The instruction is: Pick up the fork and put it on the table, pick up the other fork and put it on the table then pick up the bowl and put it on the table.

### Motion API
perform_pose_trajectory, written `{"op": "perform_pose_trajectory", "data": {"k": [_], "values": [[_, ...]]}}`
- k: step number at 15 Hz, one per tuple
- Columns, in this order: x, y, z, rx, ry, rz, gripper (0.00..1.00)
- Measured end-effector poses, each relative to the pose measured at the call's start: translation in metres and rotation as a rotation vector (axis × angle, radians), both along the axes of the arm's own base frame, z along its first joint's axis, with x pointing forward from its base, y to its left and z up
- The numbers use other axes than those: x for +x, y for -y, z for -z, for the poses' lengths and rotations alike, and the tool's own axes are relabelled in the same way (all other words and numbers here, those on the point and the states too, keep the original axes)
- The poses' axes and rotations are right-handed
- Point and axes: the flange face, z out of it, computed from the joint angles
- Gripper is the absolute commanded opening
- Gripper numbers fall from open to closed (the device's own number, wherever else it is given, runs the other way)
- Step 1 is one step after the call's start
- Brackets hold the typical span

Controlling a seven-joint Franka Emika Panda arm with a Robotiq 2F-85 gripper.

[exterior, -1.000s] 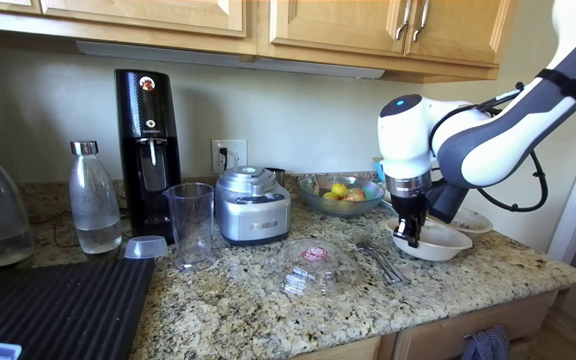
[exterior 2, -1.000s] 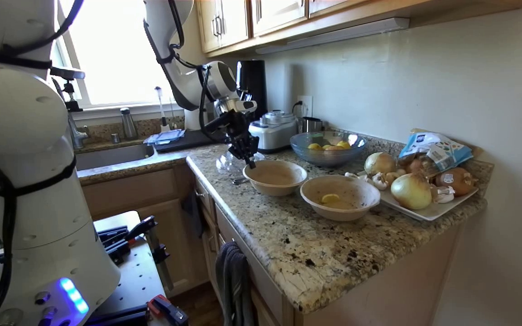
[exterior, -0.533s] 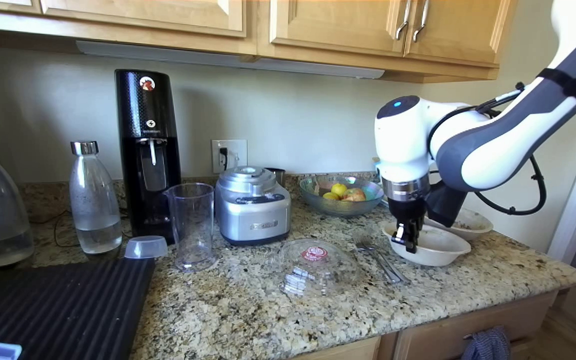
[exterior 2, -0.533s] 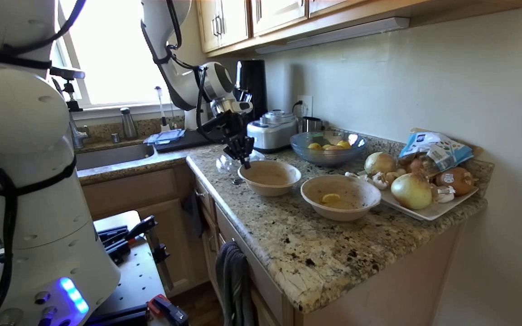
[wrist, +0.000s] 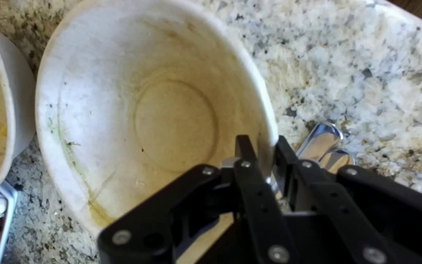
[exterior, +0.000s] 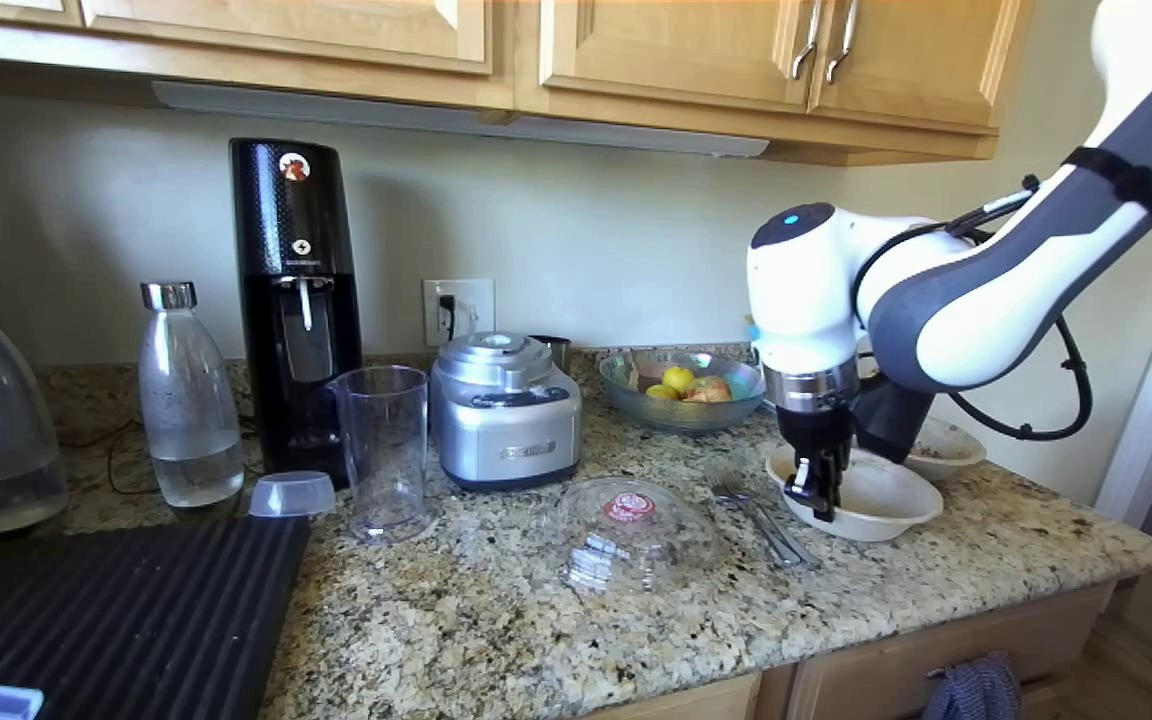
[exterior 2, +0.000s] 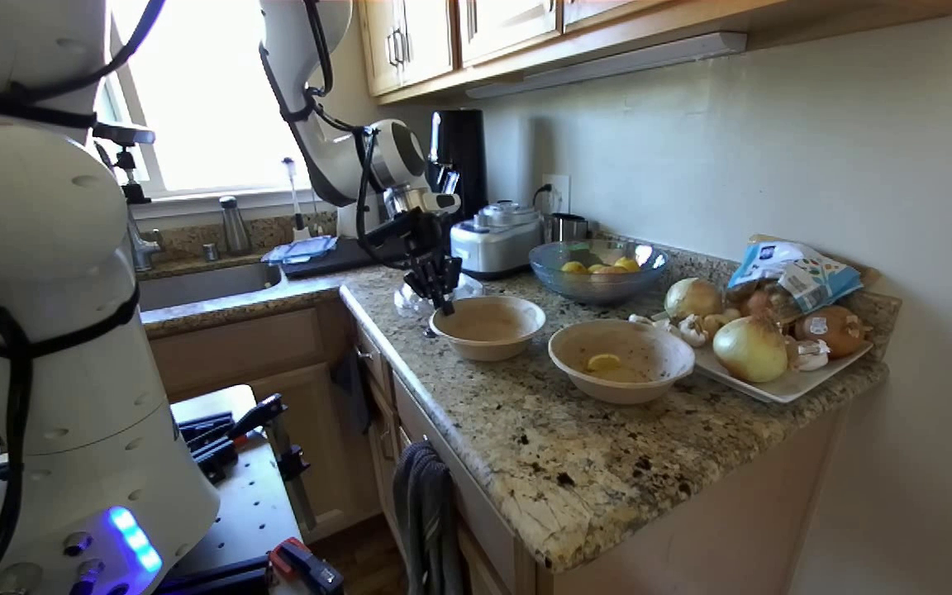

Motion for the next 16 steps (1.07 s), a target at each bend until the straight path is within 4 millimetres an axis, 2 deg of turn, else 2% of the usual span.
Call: {"op": "perform_pose_trajectory", "data": {"k": [5,7,8,11,14,16], "values": [[0.004,0.002,-0.007,0.027,-0.008,0.025,0.82],[0.006,0.002,-0.017,0.051,-0.007,0.041,0.95],[0.008,0.004,-0.024,0.071,-0.013,0.049,0.98],[0.016,0.015,-0.051,0.144,-0.024,0.077,1.0],[0.023,0.034,-0.08,0.212,-0.015,0.113,1.0],[0.026,0.048,-0.093,0.241,-0.01,0.134,1.0]]}}
